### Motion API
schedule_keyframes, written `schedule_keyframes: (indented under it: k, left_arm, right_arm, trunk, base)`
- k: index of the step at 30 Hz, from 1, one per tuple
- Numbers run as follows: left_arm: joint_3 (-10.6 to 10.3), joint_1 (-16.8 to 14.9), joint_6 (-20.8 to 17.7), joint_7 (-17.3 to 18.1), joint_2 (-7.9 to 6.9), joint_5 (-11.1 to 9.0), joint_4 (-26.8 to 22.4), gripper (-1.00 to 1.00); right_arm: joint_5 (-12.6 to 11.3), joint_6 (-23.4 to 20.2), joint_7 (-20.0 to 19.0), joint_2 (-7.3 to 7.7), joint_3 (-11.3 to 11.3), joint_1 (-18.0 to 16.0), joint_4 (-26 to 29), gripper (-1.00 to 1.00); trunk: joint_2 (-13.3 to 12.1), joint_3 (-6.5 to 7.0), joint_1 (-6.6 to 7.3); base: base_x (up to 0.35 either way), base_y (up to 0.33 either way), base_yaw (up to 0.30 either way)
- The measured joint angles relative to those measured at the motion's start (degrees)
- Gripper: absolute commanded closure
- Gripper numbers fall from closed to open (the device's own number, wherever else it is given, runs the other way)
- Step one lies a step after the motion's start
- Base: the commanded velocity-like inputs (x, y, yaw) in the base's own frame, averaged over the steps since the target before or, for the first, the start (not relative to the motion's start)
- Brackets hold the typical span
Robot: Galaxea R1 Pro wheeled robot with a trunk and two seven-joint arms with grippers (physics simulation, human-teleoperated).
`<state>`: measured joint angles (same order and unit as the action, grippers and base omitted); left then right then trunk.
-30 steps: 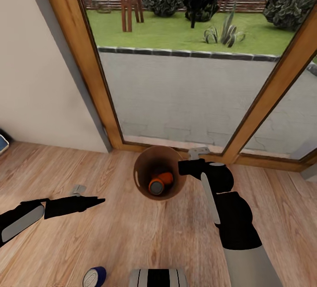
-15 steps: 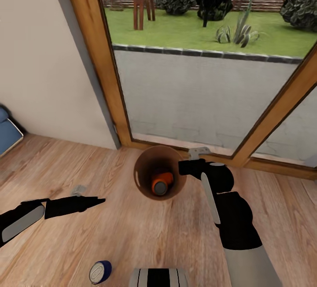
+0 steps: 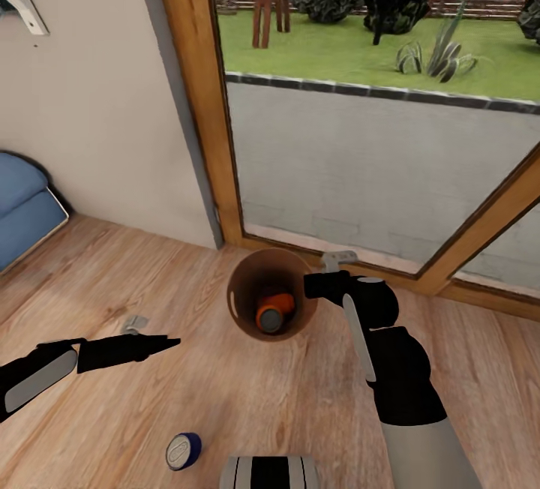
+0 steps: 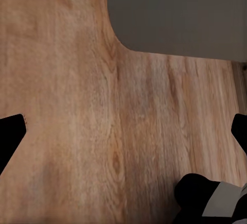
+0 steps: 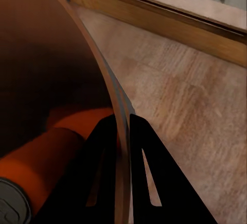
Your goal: Put the three can of soda from the living room inside the tash can in the kitchen.
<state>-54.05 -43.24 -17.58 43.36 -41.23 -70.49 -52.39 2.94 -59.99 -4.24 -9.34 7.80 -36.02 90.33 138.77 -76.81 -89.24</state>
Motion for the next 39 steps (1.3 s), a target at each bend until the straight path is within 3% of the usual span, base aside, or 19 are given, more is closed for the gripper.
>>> schedule_keyframes:
  k: [20, 25, 31, 39]
  left_arm:
    - [0.0, 0.0, 0.0, -1.0, 0.09, 0.0, 0.0, -1.00]
    - [0.0, 0.0, 0.0, -1.9, 1.17, 0.1, 0.0, -1.00]
    - [0.1, 0.0, -0.1, -2.0, 1.89, 2.0, 0.0, -1.00]
    - [0.1, 0.0, -0.1, -2.0, 1.93, 2.2, 0.0, -1.00]
  right_arm:
    - [0.5, 0.0, 0.0, -0.05, -0.1, 0.0, 0.0, 1.00]
    - [0.6, 0.0, 0.0, -0.05, -0.2, 0.0, 0.0, 1.00]
    - [0.6, 0.0, 0.0, -0.04, -0.1, 0.0, 0.0, 1.00]
    - [0.5, 0.0, 0.0, -0.05, -0.1, 0.0, 0.0, 1.00]
  trunk:
    - [0.0, -1.32, 0.00]
    - [0.0, -1.78, 0.00]
    - [0.0, -2.33, 0.00]
    - [0.0, -3.07, 0.00]
  base:
    - [0.000, 0.000, 0.005]
    - [0.000, 0.000, 0.000]
    - [0.000, 0.000, 0.000]
    - [0.000, 0.000, 0.000]
